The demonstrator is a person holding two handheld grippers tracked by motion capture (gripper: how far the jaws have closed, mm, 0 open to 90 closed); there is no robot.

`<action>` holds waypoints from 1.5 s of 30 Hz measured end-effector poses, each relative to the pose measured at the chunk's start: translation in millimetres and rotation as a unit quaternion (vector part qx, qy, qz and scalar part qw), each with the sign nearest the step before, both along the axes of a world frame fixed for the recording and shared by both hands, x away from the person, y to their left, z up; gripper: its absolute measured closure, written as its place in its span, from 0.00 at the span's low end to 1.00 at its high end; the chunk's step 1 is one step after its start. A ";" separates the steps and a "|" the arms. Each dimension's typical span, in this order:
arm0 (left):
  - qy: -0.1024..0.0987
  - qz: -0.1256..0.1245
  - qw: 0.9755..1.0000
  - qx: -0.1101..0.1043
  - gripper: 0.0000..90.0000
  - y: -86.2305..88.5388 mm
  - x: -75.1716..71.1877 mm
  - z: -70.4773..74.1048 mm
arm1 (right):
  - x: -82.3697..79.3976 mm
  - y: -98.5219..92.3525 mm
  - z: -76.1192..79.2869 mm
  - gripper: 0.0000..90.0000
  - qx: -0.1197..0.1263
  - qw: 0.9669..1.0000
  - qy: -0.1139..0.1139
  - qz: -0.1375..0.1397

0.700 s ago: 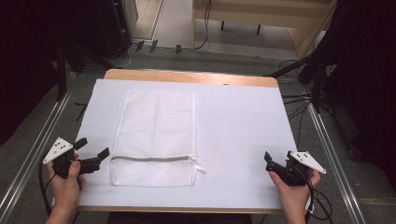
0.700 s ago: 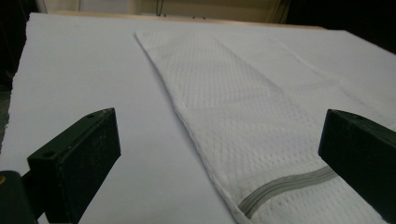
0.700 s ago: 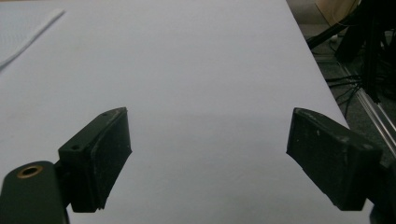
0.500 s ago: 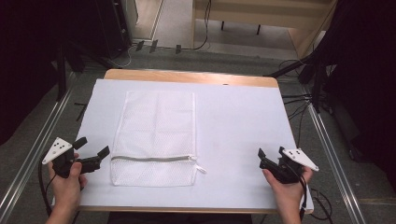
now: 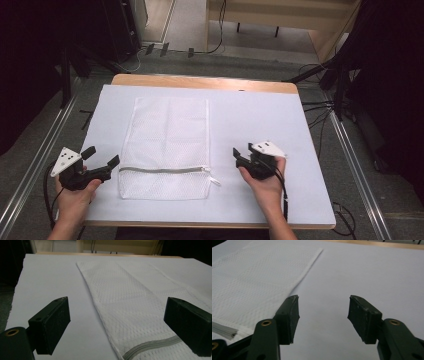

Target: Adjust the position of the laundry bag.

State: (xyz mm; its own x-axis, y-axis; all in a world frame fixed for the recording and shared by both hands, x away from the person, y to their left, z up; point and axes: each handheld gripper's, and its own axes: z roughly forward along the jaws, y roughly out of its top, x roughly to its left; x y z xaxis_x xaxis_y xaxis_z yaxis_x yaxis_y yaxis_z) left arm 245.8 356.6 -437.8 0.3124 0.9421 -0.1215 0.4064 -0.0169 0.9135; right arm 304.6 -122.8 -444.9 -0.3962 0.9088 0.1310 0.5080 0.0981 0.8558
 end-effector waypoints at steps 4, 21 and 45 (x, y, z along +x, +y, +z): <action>0.012 0.004 1.000 0.003 0.09 -0.3 0.9 -3.2 | 19.3 37.1 -6.8 0.55 -0.004 0.999 0.031 0.029; 0.012 0.004 1.000 0.008 0.15 -0.8 1.4 -5.1 | 68.4 91.9 -22.3 0.57 -0.003 0.994 0.099 0.037; 0.010 0.000 1.000 0.015 0.14 -4.2 0.6 -6.3 | 75.9 65.9 -16.6 1.00 -0.027 0.995 0.098 0.014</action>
State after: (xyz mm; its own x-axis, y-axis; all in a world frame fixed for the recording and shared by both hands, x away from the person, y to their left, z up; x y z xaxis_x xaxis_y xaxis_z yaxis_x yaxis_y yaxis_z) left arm 246.4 352.4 -444.1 0.3107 0.9453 -0.0993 0.4253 -0.0449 0.9039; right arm 380.6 -56.8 -461.5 -0.3931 0.9055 0.1597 0.6608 0.1575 0.7338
